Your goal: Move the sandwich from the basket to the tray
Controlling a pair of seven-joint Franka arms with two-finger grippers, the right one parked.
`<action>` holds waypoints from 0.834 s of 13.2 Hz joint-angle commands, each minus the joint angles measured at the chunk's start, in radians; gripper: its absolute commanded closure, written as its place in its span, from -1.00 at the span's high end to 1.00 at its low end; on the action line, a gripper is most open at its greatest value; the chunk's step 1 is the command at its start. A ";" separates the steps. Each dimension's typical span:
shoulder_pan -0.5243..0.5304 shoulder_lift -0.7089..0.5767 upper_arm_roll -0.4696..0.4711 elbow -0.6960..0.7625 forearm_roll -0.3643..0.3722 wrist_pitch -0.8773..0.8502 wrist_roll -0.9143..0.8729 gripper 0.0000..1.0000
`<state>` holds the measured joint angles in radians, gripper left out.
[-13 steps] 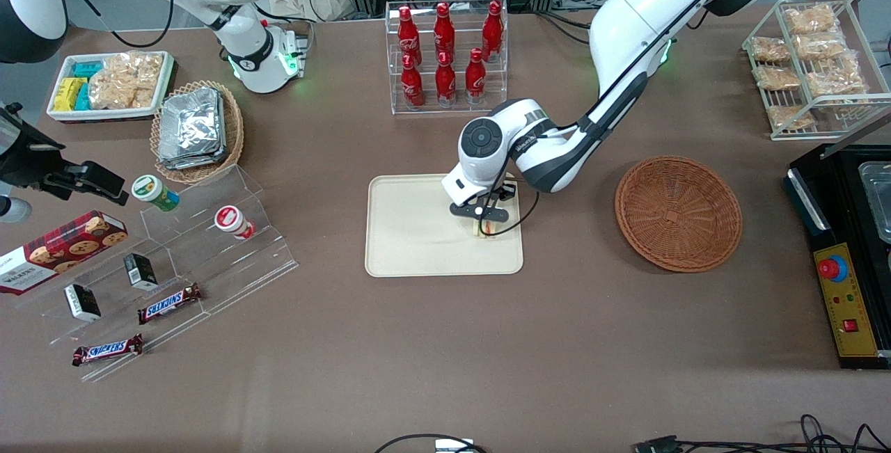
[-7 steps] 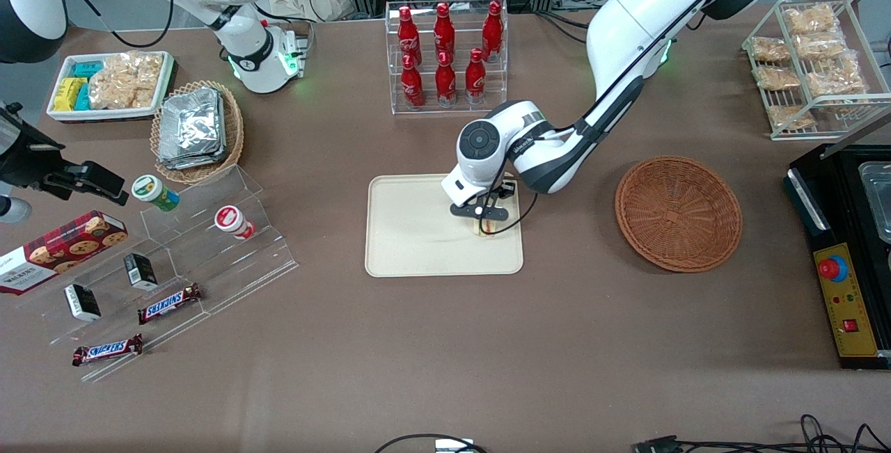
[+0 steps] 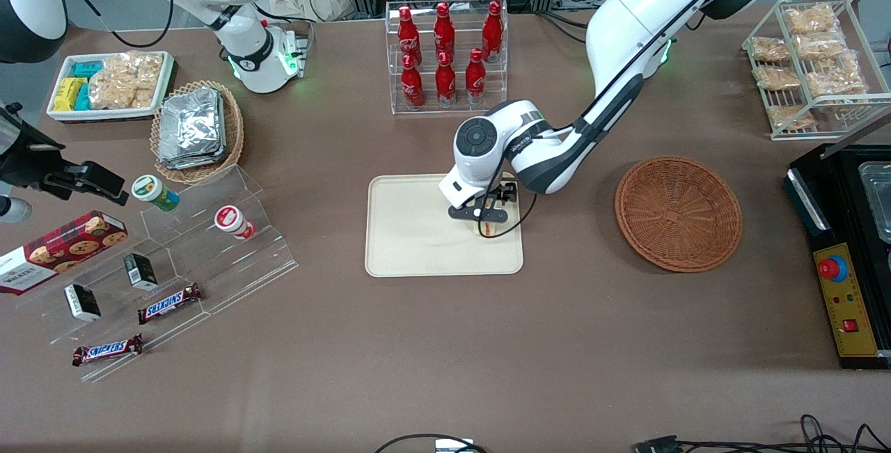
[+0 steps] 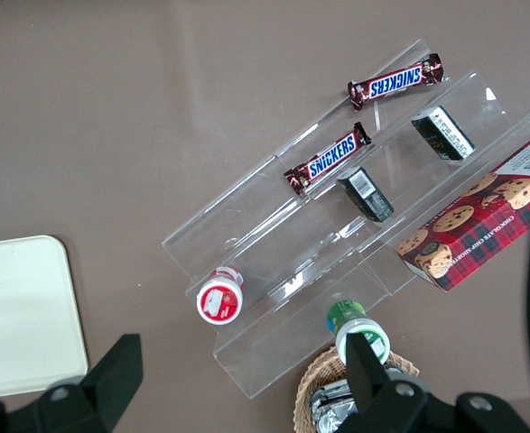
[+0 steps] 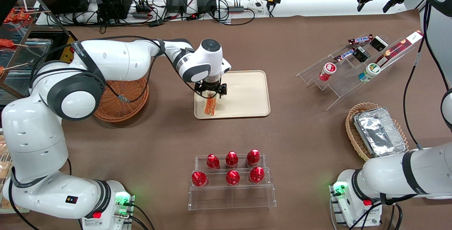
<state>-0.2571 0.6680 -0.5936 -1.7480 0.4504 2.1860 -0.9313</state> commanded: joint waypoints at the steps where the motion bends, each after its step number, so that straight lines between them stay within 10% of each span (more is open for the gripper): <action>1: 0.022 -0.025 0.005 0.114 0.001 -0.119 -0.023 1.00; 11: 0.260 -0.145 0.000 0.272 -0.027 -0.394 -0.031 1.00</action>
<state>-0.0537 0.5788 -0.5869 -1.4649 0.4399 1.8392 -0.9651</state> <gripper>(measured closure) 0.000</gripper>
